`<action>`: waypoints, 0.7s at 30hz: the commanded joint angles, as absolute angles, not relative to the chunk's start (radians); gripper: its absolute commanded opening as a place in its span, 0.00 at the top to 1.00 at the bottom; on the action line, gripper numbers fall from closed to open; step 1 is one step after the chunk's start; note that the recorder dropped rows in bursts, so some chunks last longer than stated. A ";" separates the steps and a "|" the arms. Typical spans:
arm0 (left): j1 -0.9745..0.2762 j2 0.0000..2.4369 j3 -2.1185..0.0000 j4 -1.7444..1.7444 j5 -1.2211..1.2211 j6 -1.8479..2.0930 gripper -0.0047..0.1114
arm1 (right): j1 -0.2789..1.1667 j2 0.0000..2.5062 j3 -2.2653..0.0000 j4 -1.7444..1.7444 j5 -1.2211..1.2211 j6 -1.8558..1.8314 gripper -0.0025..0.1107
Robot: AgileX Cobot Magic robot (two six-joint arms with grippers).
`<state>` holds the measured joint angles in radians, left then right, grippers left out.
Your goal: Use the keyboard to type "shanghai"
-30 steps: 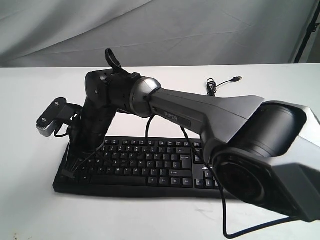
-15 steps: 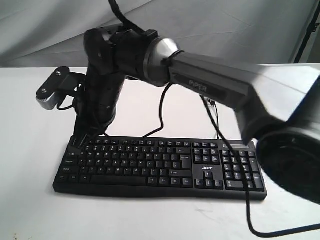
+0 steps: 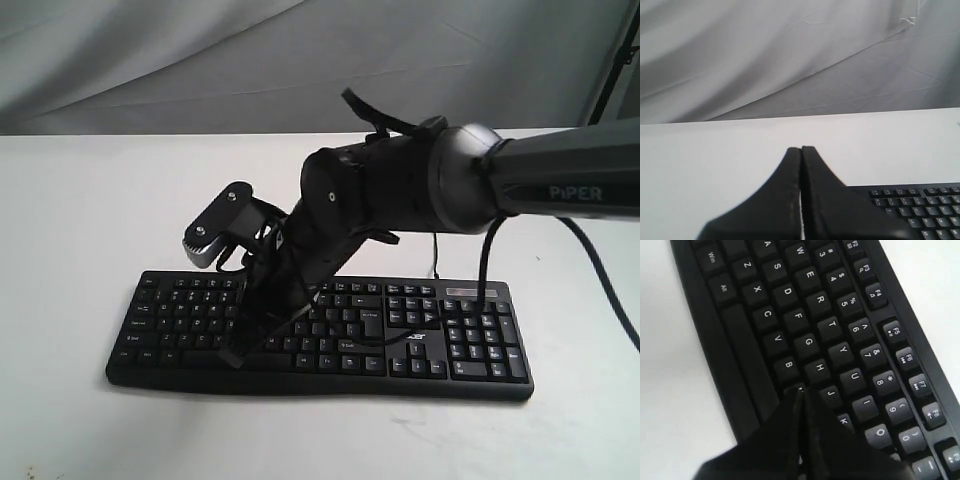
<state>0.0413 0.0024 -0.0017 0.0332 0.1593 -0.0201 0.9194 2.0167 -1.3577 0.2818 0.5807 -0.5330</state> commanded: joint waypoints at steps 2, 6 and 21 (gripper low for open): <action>0.035 0.000 0.000 0.031 0.153 -0.023 0.96 | 0.916 2.047 -1.346 0.376 0.512 -0.627 0.98; 0.035 0.000 0.000 0.031 0.153 -0.023 0.96 | 0.916 2.054 -1.346 0.382 0.512 -0.629 0.98; 0.035 0.000 0.000 0.031 0.153 -0.023 0.96 | 0.916 2.078 -1.346 0.377 0.516 -0.629 0.98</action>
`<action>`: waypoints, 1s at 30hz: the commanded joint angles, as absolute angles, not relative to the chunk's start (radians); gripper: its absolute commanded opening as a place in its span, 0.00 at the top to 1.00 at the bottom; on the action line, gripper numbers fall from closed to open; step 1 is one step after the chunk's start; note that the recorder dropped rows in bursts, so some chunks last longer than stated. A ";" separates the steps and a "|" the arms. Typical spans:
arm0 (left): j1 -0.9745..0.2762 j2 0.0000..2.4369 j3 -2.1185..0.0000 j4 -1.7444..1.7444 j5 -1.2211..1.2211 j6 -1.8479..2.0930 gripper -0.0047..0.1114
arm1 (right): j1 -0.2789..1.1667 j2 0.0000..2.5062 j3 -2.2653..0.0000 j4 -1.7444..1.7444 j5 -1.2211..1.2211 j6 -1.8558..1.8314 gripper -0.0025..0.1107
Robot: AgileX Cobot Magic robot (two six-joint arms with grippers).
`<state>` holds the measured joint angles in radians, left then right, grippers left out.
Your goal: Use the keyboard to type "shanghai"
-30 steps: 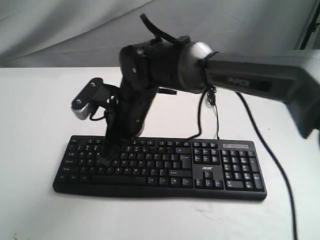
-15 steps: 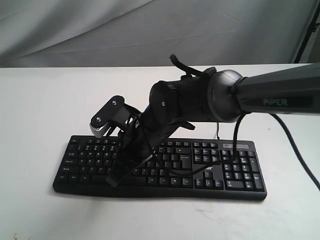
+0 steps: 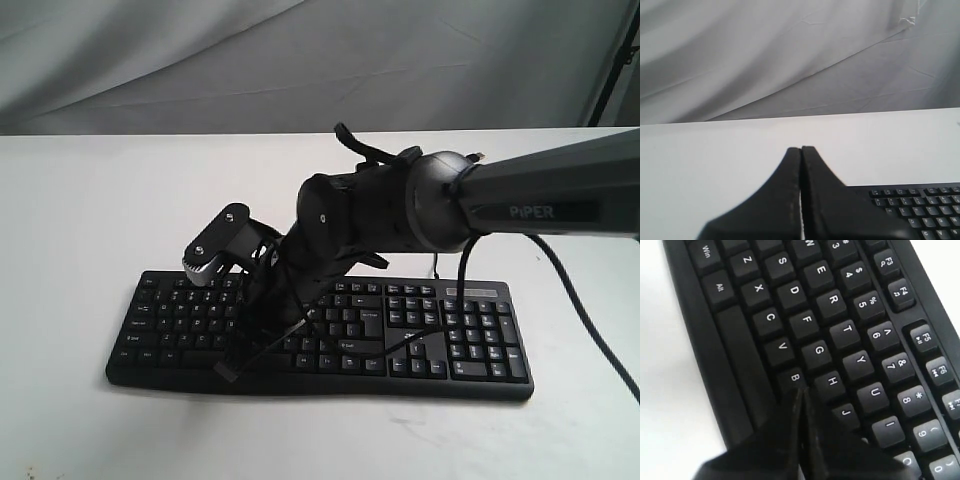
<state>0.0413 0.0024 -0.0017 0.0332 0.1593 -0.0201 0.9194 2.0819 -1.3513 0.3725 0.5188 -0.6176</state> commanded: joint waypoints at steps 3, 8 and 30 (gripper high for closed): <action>0.035 0.000 0.000 0.031 0.153 -0.023 0.96 | 0.916 2.078 -1.346 0.377 0.516 -0.629 0.98; 0.035 0.000 0.000 0.031 0.153 -0.023 0.96 | 0.916 2.094 -1.346 0.377 0.512 -0.629 0.98; 0.035 0.000 0.000 0.031 0.153 -0.023 0.96 | 0.916 2.114 -1.498 0.327 0.567 -0.620 0.98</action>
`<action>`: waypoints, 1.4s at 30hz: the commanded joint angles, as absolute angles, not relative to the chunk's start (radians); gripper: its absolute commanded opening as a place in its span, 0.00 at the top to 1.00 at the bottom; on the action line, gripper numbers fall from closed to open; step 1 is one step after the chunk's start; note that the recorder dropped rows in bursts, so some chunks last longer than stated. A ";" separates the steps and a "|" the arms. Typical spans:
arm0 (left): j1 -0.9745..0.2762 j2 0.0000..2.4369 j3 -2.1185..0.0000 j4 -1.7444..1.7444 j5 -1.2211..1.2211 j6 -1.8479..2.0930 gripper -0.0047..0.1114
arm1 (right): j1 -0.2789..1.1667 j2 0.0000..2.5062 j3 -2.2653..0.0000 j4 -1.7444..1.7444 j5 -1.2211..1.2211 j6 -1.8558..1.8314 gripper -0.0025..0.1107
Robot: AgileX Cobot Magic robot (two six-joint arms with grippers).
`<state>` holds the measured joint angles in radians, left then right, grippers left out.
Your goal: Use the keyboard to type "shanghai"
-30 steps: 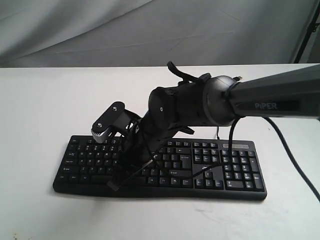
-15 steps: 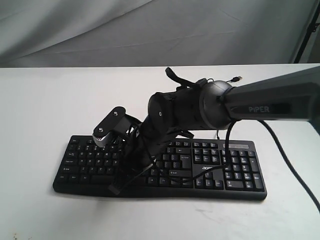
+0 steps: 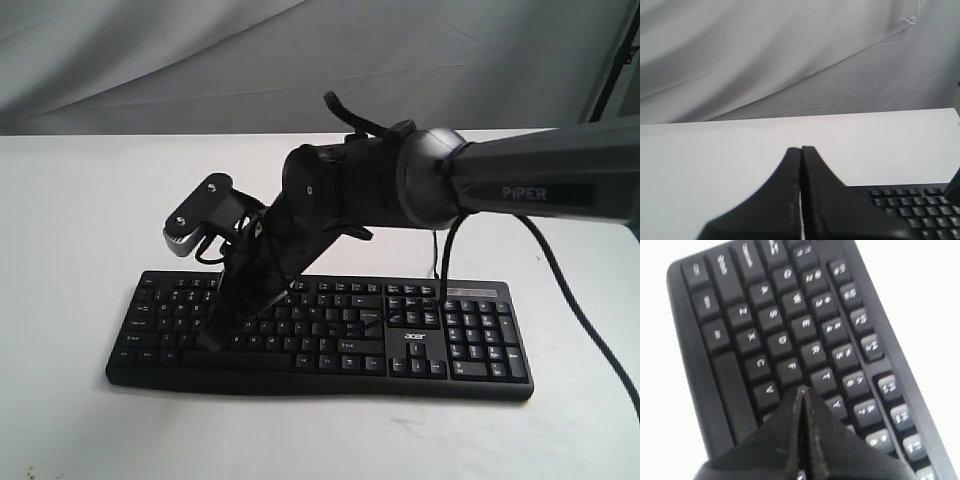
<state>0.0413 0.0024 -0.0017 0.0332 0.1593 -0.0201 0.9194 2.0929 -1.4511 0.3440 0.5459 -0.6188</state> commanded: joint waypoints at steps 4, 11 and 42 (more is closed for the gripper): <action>0.035 0.000 0.000 0.031 0.153 -0.023 0.96 | 0.916 2.147 -1.534 0.324 0.586 -0.618 0.98; 0.035 0.000 0.000 0.031 0.153 -0.023 0.96 | 0.916 2.156 -1.538 0.320 0.586 -0.619 0.98; 0.035 0.000 0.000 0.031 0.153 -0.023 0.96 | 0.916 2.186 -1.538 0.327 0.565 -0.623 0.98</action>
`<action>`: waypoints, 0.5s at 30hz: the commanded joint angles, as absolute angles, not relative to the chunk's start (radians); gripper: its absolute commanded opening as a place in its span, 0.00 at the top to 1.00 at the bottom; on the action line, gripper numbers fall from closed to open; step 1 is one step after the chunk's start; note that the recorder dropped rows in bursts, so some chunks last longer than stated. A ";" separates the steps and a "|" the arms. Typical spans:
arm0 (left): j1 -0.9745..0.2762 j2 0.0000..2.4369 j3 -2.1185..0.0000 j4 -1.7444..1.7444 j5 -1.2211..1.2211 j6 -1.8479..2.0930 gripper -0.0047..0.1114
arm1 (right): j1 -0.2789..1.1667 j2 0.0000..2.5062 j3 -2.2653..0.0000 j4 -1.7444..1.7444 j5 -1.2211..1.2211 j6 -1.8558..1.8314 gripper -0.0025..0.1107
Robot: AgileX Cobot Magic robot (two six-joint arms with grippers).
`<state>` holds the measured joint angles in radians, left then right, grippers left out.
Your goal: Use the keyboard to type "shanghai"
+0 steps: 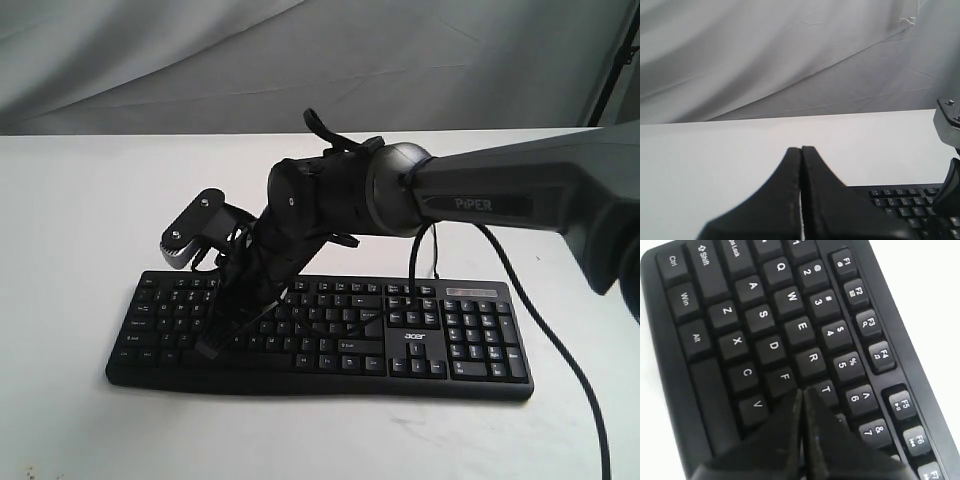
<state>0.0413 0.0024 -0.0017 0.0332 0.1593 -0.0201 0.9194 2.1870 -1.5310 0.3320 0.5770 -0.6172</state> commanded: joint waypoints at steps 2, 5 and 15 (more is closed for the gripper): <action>0.035 0.000 0.000 0.031 0.153 -0.023 0.96 | 0.916 2.192 -1.538 0.335 0.563 -0.627 0.98; 0.035 0.000 0.000 0.031 0.153 -0.023 0.96 | 0.916 2.194 -1.538 0.335 0.563 -0.627 0.98; 0.035 0.000 0.000 0.031 0.153 -0.023 0.96 | 0.916 2.211 -1.538 0.346 0.582 -0.629 0.98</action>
<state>0.0413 0.0024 -0.0017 0.0332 0.1593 -0.0201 0.9194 2.2118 -1.5319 0.3432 0.5680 -0.6187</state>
